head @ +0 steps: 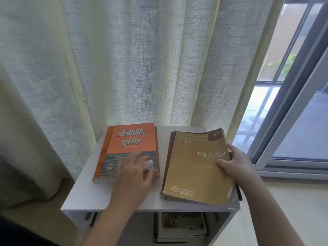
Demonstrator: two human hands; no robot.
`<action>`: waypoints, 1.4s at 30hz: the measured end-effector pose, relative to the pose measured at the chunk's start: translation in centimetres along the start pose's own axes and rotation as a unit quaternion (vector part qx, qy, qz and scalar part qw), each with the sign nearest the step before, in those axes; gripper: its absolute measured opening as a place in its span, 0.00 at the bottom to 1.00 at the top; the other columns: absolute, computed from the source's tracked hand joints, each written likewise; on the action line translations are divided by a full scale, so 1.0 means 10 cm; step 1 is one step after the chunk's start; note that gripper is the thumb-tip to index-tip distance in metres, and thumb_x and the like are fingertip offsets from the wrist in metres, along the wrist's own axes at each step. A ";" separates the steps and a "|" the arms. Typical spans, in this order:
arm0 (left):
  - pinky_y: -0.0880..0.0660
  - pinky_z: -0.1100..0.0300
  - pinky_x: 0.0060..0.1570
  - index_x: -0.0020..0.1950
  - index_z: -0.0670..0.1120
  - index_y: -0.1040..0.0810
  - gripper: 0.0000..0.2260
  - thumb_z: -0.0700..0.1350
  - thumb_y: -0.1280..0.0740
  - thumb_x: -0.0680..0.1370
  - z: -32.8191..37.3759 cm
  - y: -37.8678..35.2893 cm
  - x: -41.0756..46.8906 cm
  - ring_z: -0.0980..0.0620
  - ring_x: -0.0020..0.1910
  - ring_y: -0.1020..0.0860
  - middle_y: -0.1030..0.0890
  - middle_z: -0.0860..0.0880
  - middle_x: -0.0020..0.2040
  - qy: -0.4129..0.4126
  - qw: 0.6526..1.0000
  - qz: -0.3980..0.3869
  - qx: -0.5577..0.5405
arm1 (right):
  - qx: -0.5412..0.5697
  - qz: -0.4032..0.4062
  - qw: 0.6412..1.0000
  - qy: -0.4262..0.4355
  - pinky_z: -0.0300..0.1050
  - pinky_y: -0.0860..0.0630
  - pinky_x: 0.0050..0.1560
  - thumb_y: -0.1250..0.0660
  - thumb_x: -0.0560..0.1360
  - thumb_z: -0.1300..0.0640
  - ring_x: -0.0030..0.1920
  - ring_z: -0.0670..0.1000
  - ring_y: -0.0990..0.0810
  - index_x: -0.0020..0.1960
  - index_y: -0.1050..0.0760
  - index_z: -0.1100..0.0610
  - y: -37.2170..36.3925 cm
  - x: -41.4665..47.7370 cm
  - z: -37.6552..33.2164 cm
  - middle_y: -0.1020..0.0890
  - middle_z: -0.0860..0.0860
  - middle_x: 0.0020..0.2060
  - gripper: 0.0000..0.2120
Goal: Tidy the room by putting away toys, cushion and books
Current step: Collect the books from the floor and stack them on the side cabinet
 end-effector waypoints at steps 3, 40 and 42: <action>0.35 0.46 0.68 0.68 0.50 0.32 0.26 0.63 0.38 0.75 -0.35 0.06 0.09 0.47 0.67 0.32 0.29 0.48 0.67 0.140 0.989 0.003 0.041 | -0.053 0.023 0.998 0.016 0.49 0.28 0.58 0.32 0.75 0.59 0.61 0.55 0.24 0.74 0.36 0.55 0.01 -0.05 -0.07 0.23 0.54 0.62 0.29; 0.33 0.57 0.36 0.52 0.46 0.29 0.22 0.64 0.35 0.74 -0.89 0.32 0.33 0.49 0.42 0.26 0.22 0.48 0.47 0.331 0.930 -0.052 -0.152 | 0.349 -0.236 0.893 -0.155 0.56 0.22 0.56 0.39 0.80 0.55 0.51 0.60 0.17 0.58 0.23 0.62 -1.73 0.01 -1.05 0.16 0.59 0.48 0.13; 0.32 0.57 0.37 0.54 0.45 0.29 0.24 0.64 0.36 0.74 -0.93 0.32 0.34 0.48 0.44 0.25 0.22 0.48 0.48 0.335 0.926 -0.057 -0.162 | 0.375 -0.251 0.880 -0.149 0.58 0.22 0.57 0.40 0.81 0.56 0.54 0.61 0.18 0.60 0.25 0.64 -1.76 0.01 -1.08 0.17 0.61 0.52 0.14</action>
Point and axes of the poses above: each hand's wrist, its own x-axis towards the middle knuckle, its own y-axis out of the back of the hand, z = x × y, the point moved 1 cm from there along x, towards the middle knuckle
